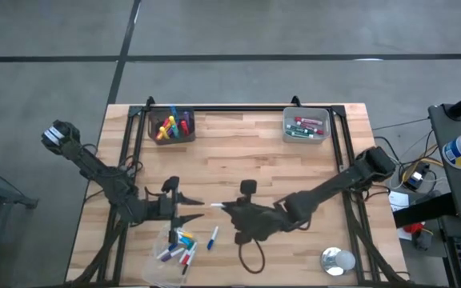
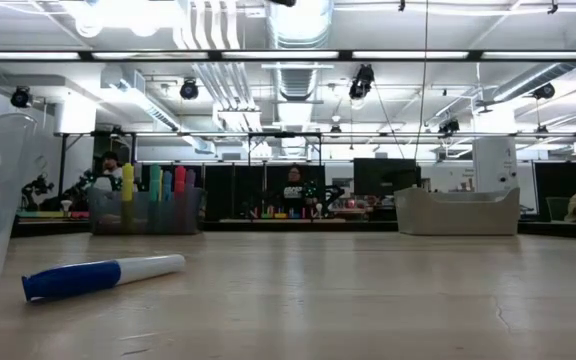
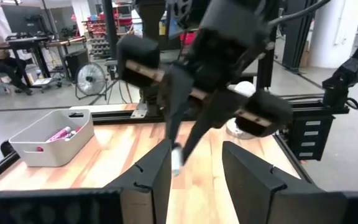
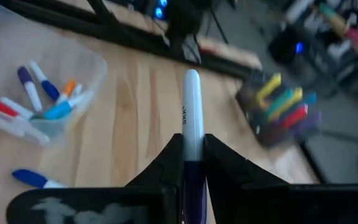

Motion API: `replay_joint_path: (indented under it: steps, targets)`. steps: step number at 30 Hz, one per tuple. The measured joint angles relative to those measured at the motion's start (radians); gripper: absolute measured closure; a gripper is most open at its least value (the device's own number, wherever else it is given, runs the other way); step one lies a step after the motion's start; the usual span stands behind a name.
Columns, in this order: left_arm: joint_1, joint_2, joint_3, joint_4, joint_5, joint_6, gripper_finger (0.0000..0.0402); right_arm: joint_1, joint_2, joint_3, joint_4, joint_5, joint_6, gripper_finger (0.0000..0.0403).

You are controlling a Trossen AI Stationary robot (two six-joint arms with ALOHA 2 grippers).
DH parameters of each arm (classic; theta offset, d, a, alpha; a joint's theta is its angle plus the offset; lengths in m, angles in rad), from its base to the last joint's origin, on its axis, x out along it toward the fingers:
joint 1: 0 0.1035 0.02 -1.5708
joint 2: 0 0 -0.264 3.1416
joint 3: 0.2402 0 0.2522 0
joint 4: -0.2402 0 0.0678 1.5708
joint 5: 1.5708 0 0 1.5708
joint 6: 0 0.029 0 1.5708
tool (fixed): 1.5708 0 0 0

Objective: Pick & Place Markers
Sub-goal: Put the blue and white highlighter pen into the transparent bin

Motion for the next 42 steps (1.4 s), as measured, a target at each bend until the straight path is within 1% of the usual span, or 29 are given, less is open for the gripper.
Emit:
replay_joint_path:
  steps: [3,7,12,18,21,24,30,32,33,35,38,42]
  targets:
    - [0.011,0.009,0.0,0.0,0.002,-0.025,0.0264,0.004,-0.003,0.001,0.087,-0.005,-0.085,0.0364]
    - [0.023,0.032,0.0,0.007,0.006,-0.035,0.0264,0.003,0.0,0.02,0.113,-0.008,-0.121,0.0364]
    - [0.031,0.052,0.009,0.059,0.012,-0.032,0.0264,-0.004,0.002,0.02,0.108,-0.034,-0.111,0.0364]
    - [0.042,0.053,0.003,0.061,0.021,-0.038,0.0264,-0.008,0.002,0.019,0.109,-0.034,-0.11,0.0364]
    - [0.046,0.053,0.003,0.06,0.045,-0.044,0.027,-0.008,0.002,0.019,0.11,-0.034,-0.11,0.0364]
    - [0.048,0.053,0.003,0.061,0.077,-0.039,0.029,-0.007,0.002,0.019,0.11,-0.037,-0.108,0.0364]
    - [0.057,0.053,0.002,0.066,0.079,-0.041,0.0363,-0.006,0.002,0.019,0.109,-0.037,-0.107,0.0364]
    - [0.057,0.053,0.002,0.066,0.078,-0.043,0.0382,-0.006,0.002,0.019,0.107,-0.036,-0.106,0.0364]
    - [0.057,0.053,0.002,0.066,0.078,-0.043,0.0384,-0.006,0.002,0.019,0.107,-0.036,-0.106,0.0364]
    - [0.057,0.053,0.002,0.064,0.079,-0.044,0.0384,-0.006,0.002,0.019,0.107,-0.037,-0.106,0.0359]
    - [0.056,0.05,0.002,0.052,0.084,-0.043,0.0378,-0.006,0.002,0.019,0.105,-0.038,-0.106,0.0339]
    - [0.046,0.021,0.011,-0.05,0.126,-0.074,0.0371,0.002,0.002,0.019,0.056,-0.067,-0.087,0.03]
